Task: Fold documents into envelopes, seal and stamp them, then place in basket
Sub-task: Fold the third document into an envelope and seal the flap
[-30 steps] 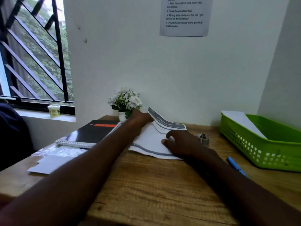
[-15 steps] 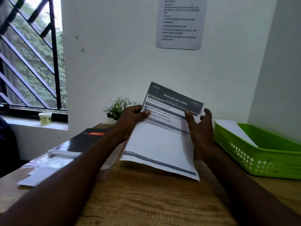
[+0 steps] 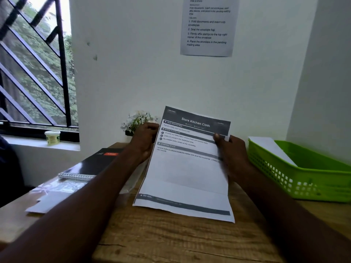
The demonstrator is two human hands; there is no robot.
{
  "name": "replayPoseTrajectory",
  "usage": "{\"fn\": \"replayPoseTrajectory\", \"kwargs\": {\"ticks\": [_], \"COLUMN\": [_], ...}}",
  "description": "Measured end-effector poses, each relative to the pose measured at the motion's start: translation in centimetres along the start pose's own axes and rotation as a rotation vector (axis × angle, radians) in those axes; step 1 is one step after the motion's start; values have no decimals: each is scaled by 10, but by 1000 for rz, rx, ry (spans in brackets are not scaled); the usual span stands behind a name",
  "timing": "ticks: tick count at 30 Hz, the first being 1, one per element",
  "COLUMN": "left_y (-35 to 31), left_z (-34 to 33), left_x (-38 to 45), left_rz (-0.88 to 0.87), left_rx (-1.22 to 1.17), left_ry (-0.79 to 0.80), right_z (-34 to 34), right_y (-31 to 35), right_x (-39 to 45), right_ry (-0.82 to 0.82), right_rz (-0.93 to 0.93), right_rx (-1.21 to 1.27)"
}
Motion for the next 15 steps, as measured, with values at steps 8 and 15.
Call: {"fn": "replayPoseTrajectory", "kwargs": {"ticks": [8,15], "left_y": [9,3], "left_z": [-17,-12], "left_x": [-2,-3], "left_rz": [52,-29], "left_rx": [75,107], "left_ry": [159,96], "right_z": [-1,0], "right_y": [-5,-3], "right_x": [0,-8], "right_ry": [35,8], "right_rz": [-40,-161], "right_rx": [-108,2]}}
Point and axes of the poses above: each hand's wrist, its own x-axis towards the middle knuckle, its own z-axis out of the back of the hand, y = z × x, the point moved 9 cm from there along x, towards the middle knuckle, and after that the axes turned 15 degrees about z, right-handed, at the moved point
